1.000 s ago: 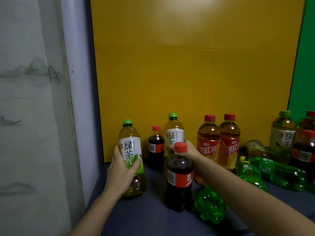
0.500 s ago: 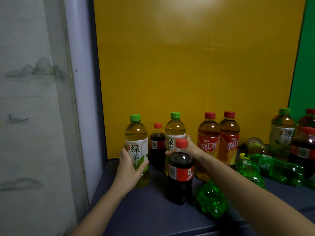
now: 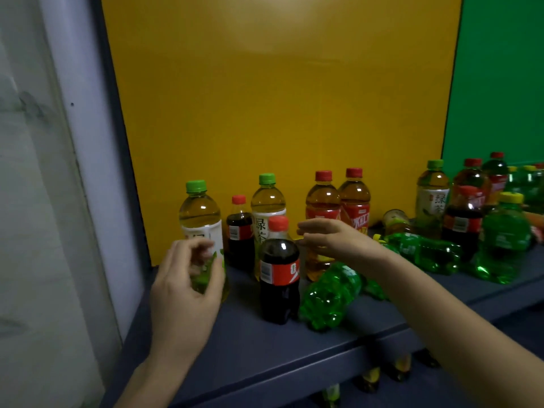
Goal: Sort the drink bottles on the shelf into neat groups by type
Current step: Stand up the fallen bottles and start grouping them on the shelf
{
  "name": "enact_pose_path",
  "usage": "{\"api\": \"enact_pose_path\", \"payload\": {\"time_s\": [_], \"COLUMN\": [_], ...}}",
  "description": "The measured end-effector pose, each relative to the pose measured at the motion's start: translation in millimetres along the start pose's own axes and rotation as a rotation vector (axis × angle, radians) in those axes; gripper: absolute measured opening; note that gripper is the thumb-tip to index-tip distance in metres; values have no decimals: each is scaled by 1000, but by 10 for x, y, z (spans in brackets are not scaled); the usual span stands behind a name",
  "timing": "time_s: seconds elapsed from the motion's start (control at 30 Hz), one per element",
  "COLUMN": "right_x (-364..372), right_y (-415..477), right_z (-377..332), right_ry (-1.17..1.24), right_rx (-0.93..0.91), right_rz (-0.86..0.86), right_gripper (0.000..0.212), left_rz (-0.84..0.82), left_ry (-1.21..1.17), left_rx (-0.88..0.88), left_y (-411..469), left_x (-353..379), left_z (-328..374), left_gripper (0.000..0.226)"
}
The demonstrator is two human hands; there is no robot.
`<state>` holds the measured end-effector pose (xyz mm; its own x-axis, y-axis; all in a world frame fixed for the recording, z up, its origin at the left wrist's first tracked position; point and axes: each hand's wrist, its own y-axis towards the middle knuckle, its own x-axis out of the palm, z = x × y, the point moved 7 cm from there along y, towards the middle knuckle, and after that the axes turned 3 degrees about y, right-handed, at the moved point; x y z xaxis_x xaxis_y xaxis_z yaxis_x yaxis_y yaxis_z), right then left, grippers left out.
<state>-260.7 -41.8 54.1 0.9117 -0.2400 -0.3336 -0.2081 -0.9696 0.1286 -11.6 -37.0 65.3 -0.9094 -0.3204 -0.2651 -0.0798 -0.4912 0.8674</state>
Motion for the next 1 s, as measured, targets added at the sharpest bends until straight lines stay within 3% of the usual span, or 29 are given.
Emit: {"api": "enact_pose_path", "payload": {"time_s": [0.07,0.2,0.33,0.43,0.57,0.67,0.83,0.93,1.0], "right_x": [-161,-698,-1327,-1441,-1375,-1282,-1306,-1362,-1375], "right_y": [-184,-465,-463,-340,-223,-176,-155,-222,-285], "right_z": [-20,2,271,635,882,969,1097,1109,1033], "right_ry": [13,2,-508,-712,-685,-572,-406,-339,-303], "right_rx": [-29,-61,27,255,377,413,379,275,125], "right_rz": [7,172,450,378,212,67,86,150,221], "right_gripper": [29,15,26,58,89,90,105,97,80], "left_rz": [-115,-330,-442,-517,-669,-773,-743,-635,-540], "left_ry": [-25,4,141,352,693,850,865,717,588], "left_rx": [94,219,278,217,67,-1,-53,-159,-237], "left_y": [-55,-151,-312,-342,-333,-321,-322,-296,-284], "left_x": [136,626,1203,1576,1966,2071,2030,1915,1828], "left_z": [296,756,1044,1092,938,832,822,847,851], "left_gripper": [6,18,27,38,50,62,58,55,56]}}
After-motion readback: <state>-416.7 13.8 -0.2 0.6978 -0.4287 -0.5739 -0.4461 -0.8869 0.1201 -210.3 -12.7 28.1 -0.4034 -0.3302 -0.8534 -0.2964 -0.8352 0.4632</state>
